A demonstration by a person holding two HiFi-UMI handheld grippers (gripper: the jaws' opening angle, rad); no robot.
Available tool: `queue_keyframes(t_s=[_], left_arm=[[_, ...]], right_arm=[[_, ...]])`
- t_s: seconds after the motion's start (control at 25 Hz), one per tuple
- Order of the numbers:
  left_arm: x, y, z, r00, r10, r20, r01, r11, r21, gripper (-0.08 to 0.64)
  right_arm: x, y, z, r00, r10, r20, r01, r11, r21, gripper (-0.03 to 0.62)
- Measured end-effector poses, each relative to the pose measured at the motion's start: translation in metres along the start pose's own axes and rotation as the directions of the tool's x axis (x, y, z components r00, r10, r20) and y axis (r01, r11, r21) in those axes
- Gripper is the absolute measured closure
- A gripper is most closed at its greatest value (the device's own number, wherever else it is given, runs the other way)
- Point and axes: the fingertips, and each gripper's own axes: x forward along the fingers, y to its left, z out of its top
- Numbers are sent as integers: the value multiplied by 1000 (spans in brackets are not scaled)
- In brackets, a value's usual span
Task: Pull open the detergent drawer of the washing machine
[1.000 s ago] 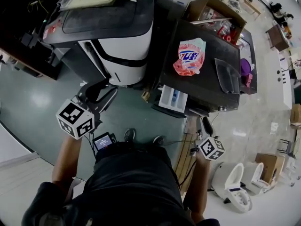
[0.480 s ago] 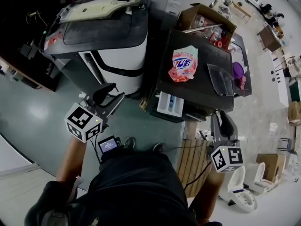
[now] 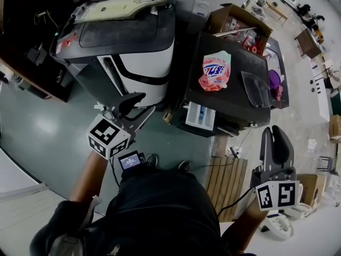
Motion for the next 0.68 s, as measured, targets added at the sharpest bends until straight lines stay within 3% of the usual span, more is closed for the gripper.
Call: queue_keyframes(t_s=[0.68], left_arm=[[-7, 4, -12, 1000, -19, 3, 19, 1000, -24, 377]], right_arm=[[-4, 17, 0, 999, -19, -26, 19, 1000, -5, 514]])
